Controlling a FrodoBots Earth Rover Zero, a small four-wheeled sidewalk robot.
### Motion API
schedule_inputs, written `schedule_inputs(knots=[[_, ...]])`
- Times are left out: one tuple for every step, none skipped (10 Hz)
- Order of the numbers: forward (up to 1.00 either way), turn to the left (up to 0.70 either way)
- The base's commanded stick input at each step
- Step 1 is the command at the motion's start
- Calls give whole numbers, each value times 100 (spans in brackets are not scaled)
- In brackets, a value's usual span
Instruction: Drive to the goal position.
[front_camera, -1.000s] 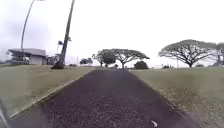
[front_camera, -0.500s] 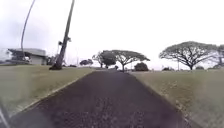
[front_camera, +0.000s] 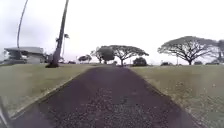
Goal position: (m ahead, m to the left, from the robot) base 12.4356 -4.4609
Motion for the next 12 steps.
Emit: schedule_inputs(knots=[[0, 0], [0, 0], [0, 0], [0, 0], [0, 0], [0, 0], [0, 0], [0, 0], [18, 0], [70, 0], [70, 0], [70, 0]])
